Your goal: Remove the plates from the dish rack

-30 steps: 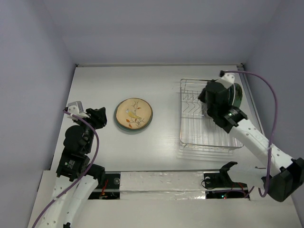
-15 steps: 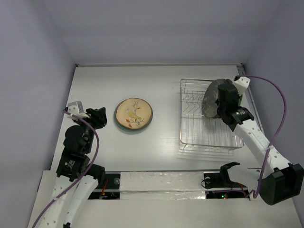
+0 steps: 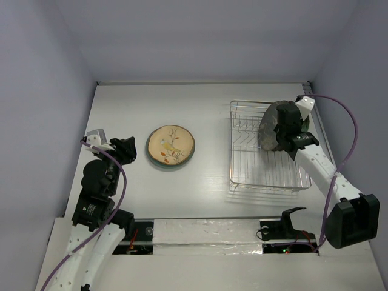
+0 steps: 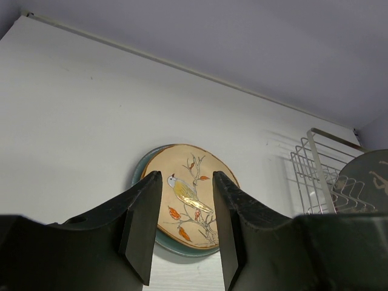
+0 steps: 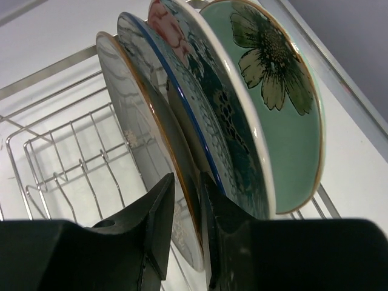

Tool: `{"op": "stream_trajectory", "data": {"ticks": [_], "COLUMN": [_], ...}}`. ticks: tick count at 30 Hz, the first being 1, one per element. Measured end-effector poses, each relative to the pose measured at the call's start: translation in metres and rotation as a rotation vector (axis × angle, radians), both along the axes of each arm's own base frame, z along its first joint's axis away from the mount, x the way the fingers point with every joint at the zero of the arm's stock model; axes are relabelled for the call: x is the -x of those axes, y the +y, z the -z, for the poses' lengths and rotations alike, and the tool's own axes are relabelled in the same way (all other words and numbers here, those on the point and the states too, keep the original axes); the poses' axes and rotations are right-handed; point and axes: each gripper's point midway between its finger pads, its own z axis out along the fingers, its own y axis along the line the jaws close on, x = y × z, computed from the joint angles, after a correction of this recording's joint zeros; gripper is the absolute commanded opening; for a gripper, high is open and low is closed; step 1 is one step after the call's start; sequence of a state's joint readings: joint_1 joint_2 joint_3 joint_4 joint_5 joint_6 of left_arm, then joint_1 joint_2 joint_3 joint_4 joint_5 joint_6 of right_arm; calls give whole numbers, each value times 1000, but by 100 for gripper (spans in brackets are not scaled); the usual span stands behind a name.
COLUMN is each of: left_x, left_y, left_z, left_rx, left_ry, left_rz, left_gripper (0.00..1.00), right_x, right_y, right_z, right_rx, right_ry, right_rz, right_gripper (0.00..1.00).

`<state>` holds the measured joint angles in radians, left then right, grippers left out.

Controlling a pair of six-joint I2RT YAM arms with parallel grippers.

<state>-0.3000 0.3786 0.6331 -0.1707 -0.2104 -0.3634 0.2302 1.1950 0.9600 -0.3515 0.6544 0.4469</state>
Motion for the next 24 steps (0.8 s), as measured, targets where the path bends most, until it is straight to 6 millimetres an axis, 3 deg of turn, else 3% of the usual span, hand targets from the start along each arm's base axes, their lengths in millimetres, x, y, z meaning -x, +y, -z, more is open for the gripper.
{"op": "stream_trajectory", "data": {"ticks": [9, 13, 15, 24], "left_x": [-1, -1, -1, -1], "left_y": [0, 0, 0, 0], "left_z": [1, 1, 1, 1], "left_rx": [-1, -1, -1, -1], "left_ry": [4, 4, 4, 4], "left_rz": [0, 0, 0, 0], "left_gripper": [36, 36, 36, 36], "right_x": [-15, -15, -15, -14], "right_y": [-1, -3, -3, 2], "right_z": [22, 18, 16, -9], "right_rx": [37, 62, 68, 91], "right_ry": [62, 68, 69, 92], "right_rz": [-15, -23, -33, -98], "right_gripper": [27, 14, 1, 0]}}
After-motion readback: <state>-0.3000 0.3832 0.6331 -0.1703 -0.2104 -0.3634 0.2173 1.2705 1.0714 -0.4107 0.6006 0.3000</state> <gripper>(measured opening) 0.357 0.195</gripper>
